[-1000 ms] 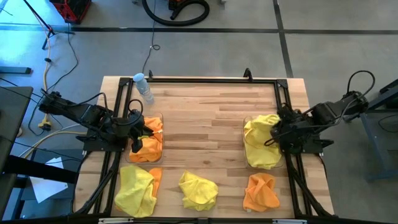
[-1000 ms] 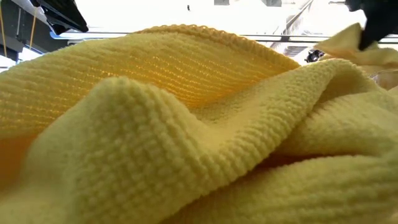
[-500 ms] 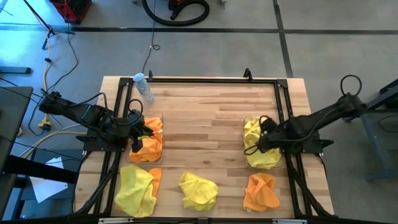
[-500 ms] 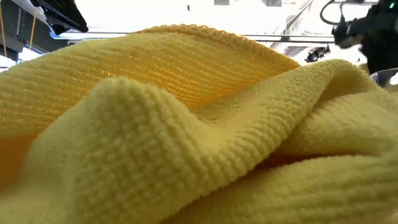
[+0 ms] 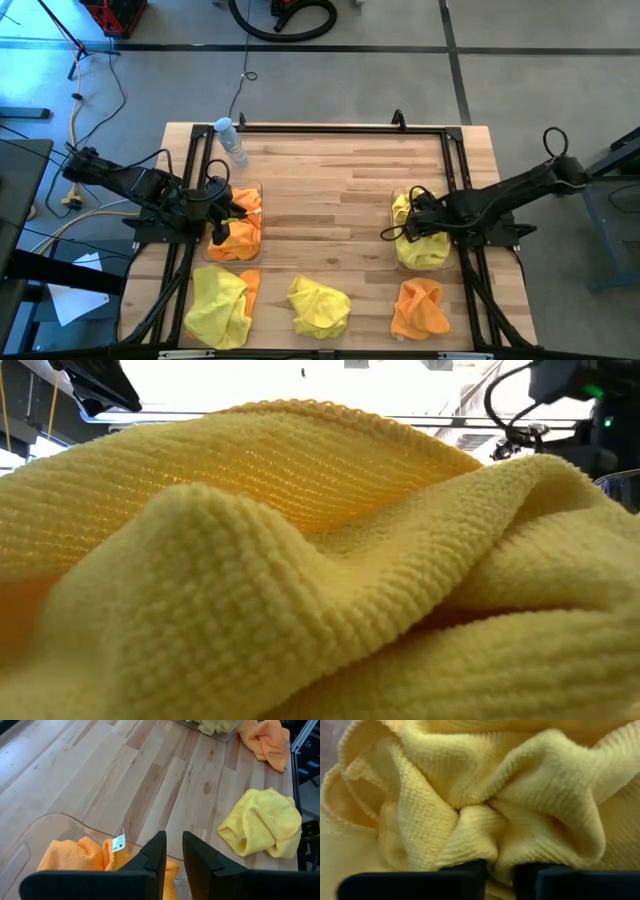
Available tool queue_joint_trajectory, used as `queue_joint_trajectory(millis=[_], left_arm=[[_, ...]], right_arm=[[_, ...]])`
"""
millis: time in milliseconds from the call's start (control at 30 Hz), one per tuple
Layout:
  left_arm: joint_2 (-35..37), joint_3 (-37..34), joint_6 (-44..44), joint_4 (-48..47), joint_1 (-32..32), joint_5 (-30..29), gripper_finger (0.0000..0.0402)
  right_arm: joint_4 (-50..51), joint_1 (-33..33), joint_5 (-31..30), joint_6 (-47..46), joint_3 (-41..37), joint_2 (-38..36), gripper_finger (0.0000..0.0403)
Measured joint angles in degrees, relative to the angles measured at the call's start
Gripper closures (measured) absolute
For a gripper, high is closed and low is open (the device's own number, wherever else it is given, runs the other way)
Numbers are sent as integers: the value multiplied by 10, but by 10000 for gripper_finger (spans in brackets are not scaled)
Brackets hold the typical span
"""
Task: Sort microfiber towel by color & place in baskets
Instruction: Put the yellow towel into the right transparent bin
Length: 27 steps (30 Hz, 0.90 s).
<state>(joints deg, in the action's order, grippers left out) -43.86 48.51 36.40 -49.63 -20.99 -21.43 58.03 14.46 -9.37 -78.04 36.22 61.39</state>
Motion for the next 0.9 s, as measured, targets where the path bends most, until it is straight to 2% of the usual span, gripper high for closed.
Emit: queue_joint_trajectory(millis=[333, 400, 467, 533, 600, 733, 900], left_arm=[[0, 0, 0, 0, 0, 0, 353], [0, 0, 0, 0, 0, 0, 353], [0, 0, 0, 0, 0, -1, 353], [0, 0, 0, -1, 0, -1, 353], [0, 0, 0, 0, 0, -2, 353], [0, 0, 0, -1, 0, -2, 353], [0, 0, 0, -1, 0, -3, 353]], right_arm=[[95, 0, 9, -16, 122, -49, 218], [110, 0, -23, -19, 145, -49, 207], [111, 0, -92, -21, 152, -46, 202], [107, -3, -143, -32, 147, -36, 202], [107, -15, -160, -40, 134, -21, 202], [72, -33, -154, -45, 89, 12, 202], [-22, -43, -105, -42, 22, 51, 202]])
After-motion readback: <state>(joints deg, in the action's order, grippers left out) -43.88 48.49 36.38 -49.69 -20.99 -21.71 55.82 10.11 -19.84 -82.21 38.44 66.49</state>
